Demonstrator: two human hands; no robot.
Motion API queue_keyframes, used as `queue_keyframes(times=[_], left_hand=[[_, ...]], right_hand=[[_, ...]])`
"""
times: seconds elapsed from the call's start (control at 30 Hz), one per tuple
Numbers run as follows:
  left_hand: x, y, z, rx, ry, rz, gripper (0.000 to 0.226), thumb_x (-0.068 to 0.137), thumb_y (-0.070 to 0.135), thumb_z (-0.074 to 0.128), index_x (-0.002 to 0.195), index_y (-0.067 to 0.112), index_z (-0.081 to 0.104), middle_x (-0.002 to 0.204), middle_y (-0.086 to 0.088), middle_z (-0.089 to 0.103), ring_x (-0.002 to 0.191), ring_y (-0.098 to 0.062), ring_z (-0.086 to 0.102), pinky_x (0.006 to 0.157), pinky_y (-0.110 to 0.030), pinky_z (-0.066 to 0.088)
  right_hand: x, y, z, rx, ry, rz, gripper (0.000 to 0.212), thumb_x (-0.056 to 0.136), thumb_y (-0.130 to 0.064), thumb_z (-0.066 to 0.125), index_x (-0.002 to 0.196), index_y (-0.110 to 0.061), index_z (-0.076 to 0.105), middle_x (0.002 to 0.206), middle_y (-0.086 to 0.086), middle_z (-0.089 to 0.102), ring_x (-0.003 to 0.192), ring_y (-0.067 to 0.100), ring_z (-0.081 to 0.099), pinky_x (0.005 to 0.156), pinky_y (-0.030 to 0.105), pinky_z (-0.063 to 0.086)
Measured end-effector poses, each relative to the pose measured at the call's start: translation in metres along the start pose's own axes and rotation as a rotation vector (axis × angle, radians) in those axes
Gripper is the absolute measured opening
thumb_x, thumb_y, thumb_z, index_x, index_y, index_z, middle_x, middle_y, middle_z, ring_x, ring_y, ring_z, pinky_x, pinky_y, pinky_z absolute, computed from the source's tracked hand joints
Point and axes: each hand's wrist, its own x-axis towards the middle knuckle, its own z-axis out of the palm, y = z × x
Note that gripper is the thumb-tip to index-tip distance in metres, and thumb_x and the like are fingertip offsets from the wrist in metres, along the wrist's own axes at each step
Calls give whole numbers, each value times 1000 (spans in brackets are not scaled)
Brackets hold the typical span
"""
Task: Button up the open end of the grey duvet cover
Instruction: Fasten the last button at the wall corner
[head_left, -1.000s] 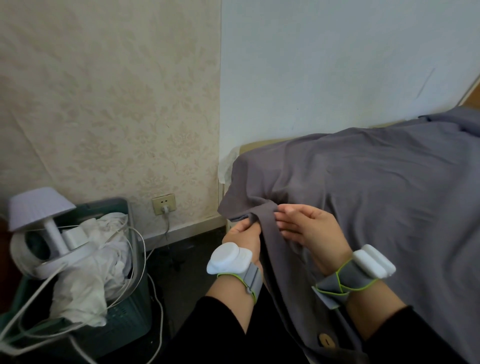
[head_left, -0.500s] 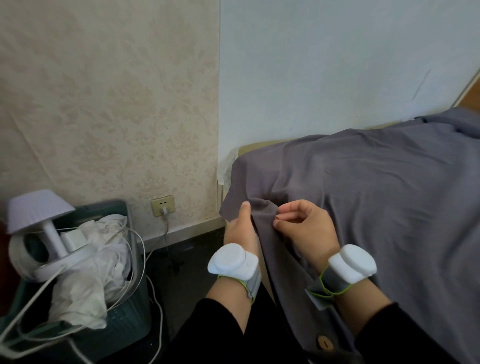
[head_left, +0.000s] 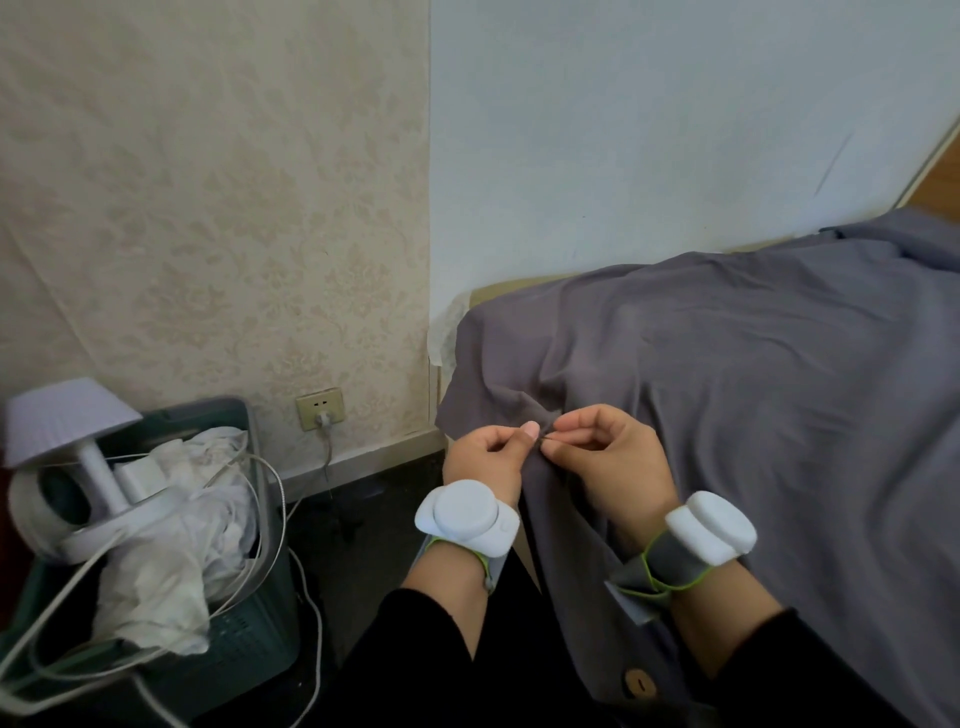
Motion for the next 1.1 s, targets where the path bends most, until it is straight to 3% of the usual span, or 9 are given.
queue_keyframes(times=[0.17,0.37,0.6,0.7,0.83,0.9,1.0,1.1], left_hand=[[-2,2,0,2,62,-5,22,82,37,64,74,18,70,73,4,66,74,-13,60,68,-23,41],[0,-1,3,-79,16,-30,10,81,23,68,73,28,69,78,4,69,83,-16,66,74,-23,48],[5,-3,-2,-180,28,25,38,73,-5,68,72,34,67,78,11,67,78,-1,63,73,-15,47],[12,-6,-7,-251,82,-35,44,72,-11,65,74,32,66,82,13,66,82,3,60,80,-20,47],[18,-8,-13,-383,127,-173,39,76,-16,59,79,22,66,85,2,63,88,-14,60,90,-30,47],[24,-5,-21,-379,152,-151,38,76,-15,59,79,22,65,85,1,62,81,-12,59,83,-23,49],[35,1,-35,-364,186,-92,36,76,-13,61,83,22,65,77,6,61,71,-4,56,56,-8,48],[47,-6,-46,-350,189,-114,39,78,-14,59,106,13,65,92,-3,63,81,-16,59,76,-21,49]], right_hand=[[0,-2,1,255,-4,177,19,73,-1,75,77,-17,66,61,-6,73,55,0,64,51,11,48],[3,-7,3,483,-28,367,18,81,1,67,80,-15,61,63,-2,68,52,2,64,54,12,53],[5,-5,4,572,-48,442,16,84,6,60,86,-9,56,63,7,70,48,9,67,51,17,57],[-1,4,9,411,-67,393,18,82,9,62,85,-8,56,70,11,66,49,8,68,54,18,57],[-7,16,9,142,-115,301,20,80,8,63,81,-12,60,69,7,64,58,12,63,53,18,53],[-3,17,0,-19,-95,226,19,80,4,64,80,-15,62,70,5,64,63,16,60,58,23,53],[3,17,-29,-366,-45,79,12,79,-8,68,81,-19,67,75,3,68,70,17,61,74,32,52],[-5,22,-63,-564,-49,77,9,79,-15,69,78,-24,68,76,-1,69,73,14,61,76,27,48]])
